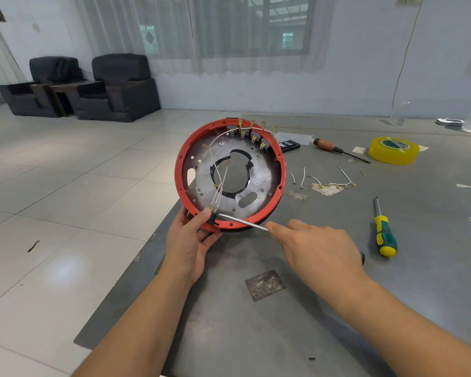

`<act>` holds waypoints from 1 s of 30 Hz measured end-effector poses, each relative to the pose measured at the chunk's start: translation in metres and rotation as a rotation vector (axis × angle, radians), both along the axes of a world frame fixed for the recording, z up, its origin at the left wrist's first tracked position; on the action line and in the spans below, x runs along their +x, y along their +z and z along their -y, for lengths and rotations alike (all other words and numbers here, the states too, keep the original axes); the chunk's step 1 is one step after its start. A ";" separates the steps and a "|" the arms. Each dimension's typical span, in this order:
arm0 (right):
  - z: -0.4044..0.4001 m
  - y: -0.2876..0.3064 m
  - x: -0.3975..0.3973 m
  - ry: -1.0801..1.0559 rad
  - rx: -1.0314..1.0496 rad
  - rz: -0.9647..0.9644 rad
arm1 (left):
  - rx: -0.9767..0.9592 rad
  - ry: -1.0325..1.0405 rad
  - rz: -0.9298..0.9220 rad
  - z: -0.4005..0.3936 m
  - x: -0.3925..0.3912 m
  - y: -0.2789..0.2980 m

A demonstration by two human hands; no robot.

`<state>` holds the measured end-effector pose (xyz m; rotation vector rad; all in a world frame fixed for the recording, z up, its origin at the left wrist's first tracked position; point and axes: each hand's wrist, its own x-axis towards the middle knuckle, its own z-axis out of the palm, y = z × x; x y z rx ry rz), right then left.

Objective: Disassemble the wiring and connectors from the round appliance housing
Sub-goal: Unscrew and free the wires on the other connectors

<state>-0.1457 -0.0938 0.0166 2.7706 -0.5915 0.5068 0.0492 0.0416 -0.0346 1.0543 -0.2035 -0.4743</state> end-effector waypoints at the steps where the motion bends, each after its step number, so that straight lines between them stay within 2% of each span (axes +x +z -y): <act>1: -0.002 -0.002 0.000 0.007 0.004 0.006 | 0.000 0.004 -0.003 0.000 0.000 0.000; 12: -0.017 -0.008 0.003 -0.004 0.062 0.046 | -0.011 0.046 -0.023 0.000 0.000 0.000; 19: -0.024 -0.012 0.006 -0.050 0.091 -0.042 | -0.013 0.055 -0.026 0.001 -0.001 -0.001; 25: -0.024 -0.013 0.015 -0.049 0.151 -0.020 | -0.018 0.099 -0.070 0.001 0.000 -0.001; 30: -0.012 -0.005 0.009 -0.071 0.137 -0.056 | -0.004 0.071 -0.027 0.000 -0.001 -0.001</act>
